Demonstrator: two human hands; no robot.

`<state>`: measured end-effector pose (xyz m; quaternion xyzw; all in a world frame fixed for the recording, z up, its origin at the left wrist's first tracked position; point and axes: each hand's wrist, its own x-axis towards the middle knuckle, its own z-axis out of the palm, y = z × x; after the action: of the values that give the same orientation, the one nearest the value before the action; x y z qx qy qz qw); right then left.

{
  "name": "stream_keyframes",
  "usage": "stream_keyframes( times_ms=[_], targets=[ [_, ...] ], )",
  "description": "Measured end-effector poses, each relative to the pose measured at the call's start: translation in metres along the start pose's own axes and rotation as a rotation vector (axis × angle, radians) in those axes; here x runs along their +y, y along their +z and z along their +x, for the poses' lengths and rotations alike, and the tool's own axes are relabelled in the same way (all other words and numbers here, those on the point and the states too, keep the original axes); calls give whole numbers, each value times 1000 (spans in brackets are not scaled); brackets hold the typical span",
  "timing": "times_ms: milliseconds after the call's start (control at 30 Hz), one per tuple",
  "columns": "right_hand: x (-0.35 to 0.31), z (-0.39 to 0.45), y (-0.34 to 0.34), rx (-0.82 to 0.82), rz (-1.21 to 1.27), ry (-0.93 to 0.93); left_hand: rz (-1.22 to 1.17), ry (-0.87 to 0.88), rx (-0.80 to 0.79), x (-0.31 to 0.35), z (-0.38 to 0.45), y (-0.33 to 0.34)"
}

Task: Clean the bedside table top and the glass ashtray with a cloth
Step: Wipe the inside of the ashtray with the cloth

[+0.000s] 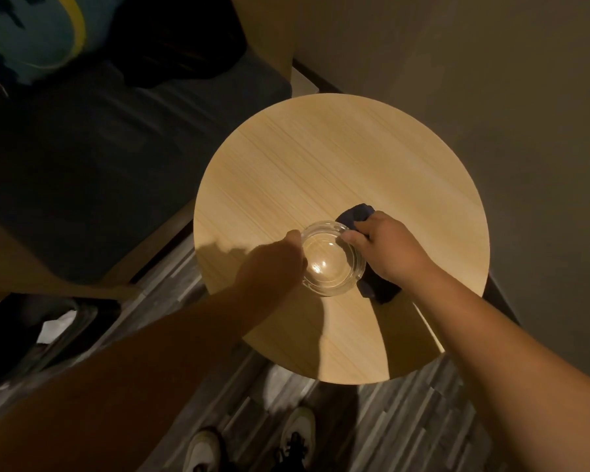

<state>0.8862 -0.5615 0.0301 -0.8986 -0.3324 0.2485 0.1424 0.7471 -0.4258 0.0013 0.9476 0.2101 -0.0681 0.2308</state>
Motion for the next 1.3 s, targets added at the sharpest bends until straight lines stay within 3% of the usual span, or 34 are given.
stream_keyframes(
  times_ms=[133, 200, 267, 333, 400, 533, 633, 733, 833, 900, 933, 1000, 1100, 1233, 1300],
  targets=[
    [1, 2, -3, -41, -45, -34, 323, 408, 35, -15, 19, -17],
    [2, 1, -1, -19, -48, -23, 284, 546, -101, -19, 35, -26],
    [1, -1, 3, 18, -25, 1, 270, 477, -165, -15, 48, -30],
    [0, -4, 8, 58, -15, 28, 270, 378, -16, -14, 41, -22],
    [0, -7, 13, 105, -10, 48, 204, 168, 134, -9, 8, -9],
    [-2, -9, 19, 142, -6, 89, -210, -187, 103, 12, -39, 11],
    [-2, -9, 21, 155, 24, 97, -225, -233, 161, 13, -24, 17],
    [1, -5, 17, 137, 88, 97, -161, -180, 76, 3, -6, 7],
    [0, 0, 8, 75, 73, 44, 129, 152, 93, -11, 8, -8],
    [-2, 4, 2, 18, 9, -11, 222, 360, -56, -16, 24, -20],
    [-2, 6, 0, -11, -25, -34, 213, 379, -132, -16, 33, -25],
    [-3, 7, -2, -37, -52, -54, 181, 297, -275, -15, 52, -37],
    [-2, 3, 2, -4, -20, -33, 205, 268, -254, -16, 53, -34],
    [-5, -3, 10, 61, 8, 17, -34, -37, 75, -9, -10, -2],
    [-7, -6, 13, 84, 14, 33, -219, -158, 134, 2, -33, 16]
  ],
)
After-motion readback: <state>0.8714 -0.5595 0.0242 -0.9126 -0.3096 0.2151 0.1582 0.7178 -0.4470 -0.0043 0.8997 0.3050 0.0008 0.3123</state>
